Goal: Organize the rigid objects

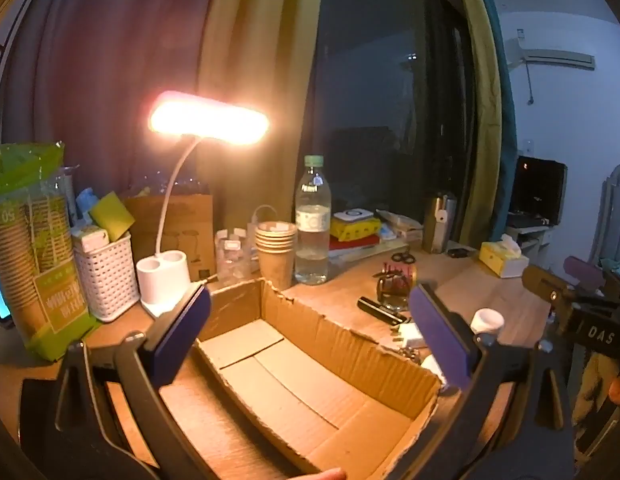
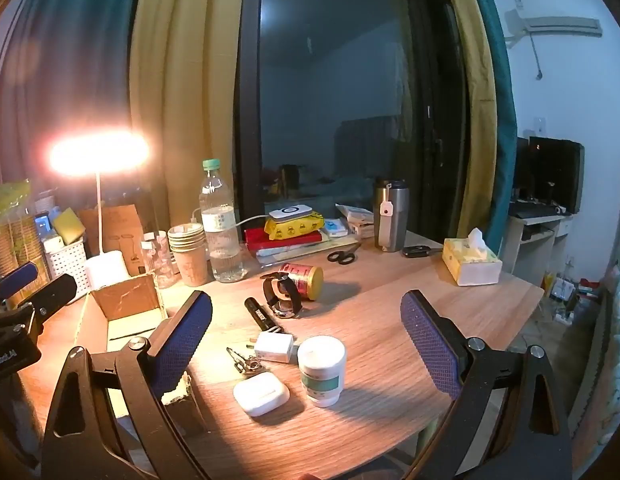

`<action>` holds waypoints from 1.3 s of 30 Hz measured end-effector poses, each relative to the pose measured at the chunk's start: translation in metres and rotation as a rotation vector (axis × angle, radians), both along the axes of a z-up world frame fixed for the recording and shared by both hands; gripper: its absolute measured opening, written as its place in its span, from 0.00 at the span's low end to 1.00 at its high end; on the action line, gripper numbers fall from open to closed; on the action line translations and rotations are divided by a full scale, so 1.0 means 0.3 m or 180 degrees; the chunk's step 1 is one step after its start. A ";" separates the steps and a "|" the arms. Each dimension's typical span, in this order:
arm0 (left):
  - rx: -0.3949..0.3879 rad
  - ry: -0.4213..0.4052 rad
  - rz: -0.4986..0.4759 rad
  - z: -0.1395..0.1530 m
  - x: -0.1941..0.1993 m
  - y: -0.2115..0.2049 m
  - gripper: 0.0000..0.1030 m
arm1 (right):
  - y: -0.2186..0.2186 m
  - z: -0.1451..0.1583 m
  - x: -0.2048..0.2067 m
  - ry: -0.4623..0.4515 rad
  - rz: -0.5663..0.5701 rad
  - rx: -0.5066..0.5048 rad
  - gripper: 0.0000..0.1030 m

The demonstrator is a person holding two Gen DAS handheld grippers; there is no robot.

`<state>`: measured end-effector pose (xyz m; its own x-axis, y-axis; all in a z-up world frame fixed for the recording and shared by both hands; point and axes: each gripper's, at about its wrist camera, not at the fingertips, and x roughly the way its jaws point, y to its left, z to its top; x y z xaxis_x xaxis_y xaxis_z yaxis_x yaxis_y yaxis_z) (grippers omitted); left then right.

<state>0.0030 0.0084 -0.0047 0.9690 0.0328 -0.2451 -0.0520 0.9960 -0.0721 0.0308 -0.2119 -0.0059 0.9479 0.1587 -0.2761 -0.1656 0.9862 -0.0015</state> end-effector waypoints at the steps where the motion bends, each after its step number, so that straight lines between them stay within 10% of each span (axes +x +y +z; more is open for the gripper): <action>1: -0.0002 0.0005 0.0005 -0.001 0.000 0.001 0.97 | -0.002 -0.001 -0.001 -0.0004 0.0001 0.0000 0.94; 39: -0.0042 0.0022 -0.0002 0.004 0.002 0.007 0.97 | -0.005 0.000 0.001 0.0015 -0.0002 0.0000 0.94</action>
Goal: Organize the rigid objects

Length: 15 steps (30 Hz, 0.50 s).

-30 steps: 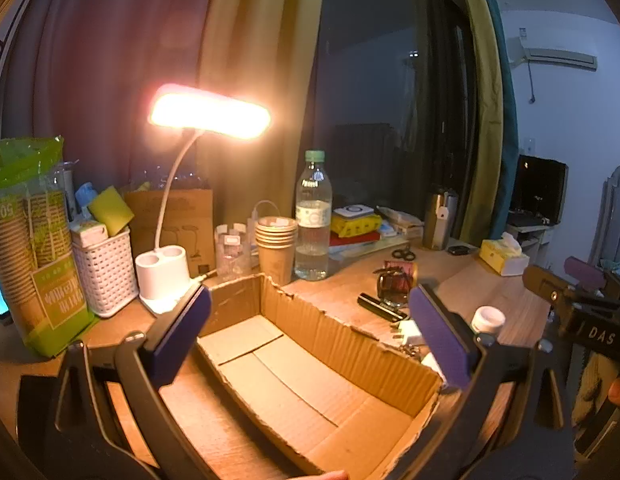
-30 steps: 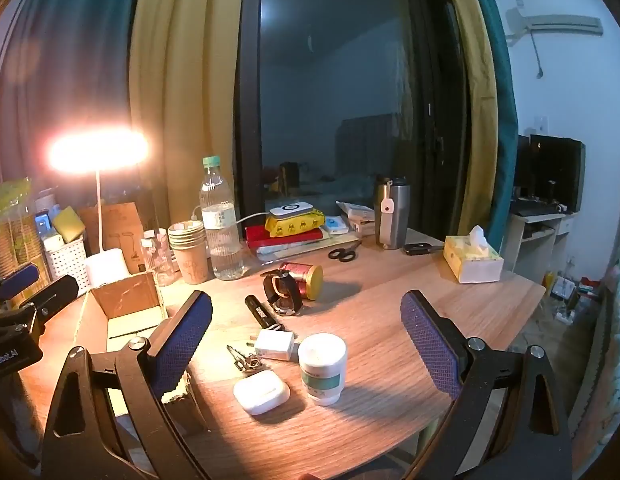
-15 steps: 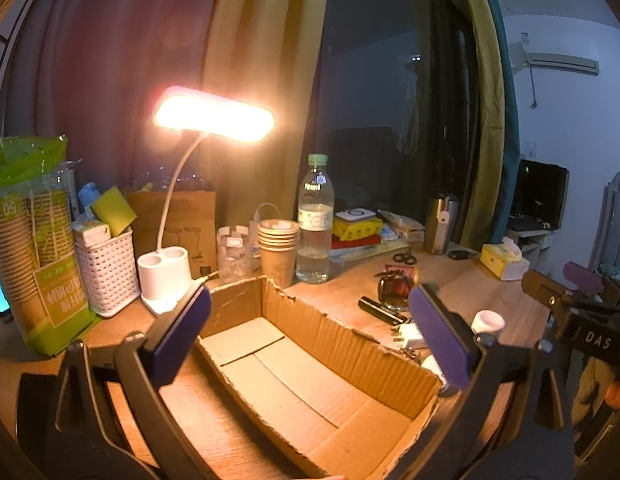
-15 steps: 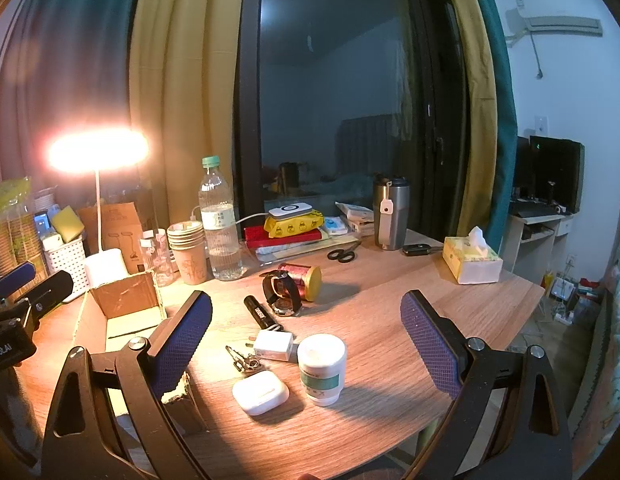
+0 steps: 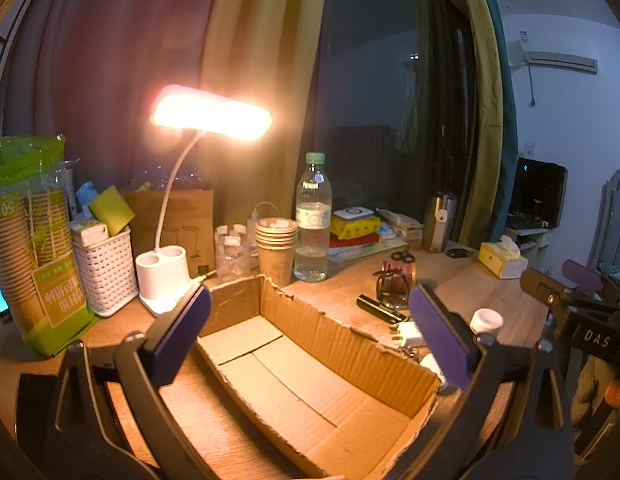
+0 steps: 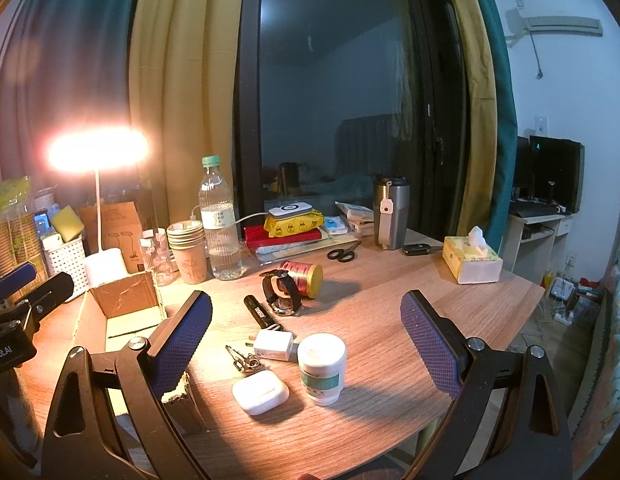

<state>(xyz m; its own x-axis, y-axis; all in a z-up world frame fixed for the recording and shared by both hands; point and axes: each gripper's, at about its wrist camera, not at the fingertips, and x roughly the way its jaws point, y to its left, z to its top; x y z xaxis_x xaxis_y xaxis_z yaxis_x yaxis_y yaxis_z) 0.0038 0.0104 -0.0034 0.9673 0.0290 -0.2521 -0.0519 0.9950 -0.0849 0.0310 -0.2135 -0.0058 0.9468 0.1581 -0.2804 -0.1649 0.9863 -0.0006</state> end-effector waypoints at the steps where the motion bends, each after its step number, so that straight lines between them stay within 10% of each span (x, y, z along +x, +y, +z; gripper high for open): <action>1: 0.0000 0.0000 0.0000 0.000 0.000 0.000 0.97 | 0.000 0.000 0.000 0.0000 0.0000 -0.0003 0.94; 15: -0.0001 -0.0001 -0.0010 -0.002 -0.003 -0.005 0.97 | -0.002 0.001 -0.001 0.0000 0.0000 -0.0002 0.94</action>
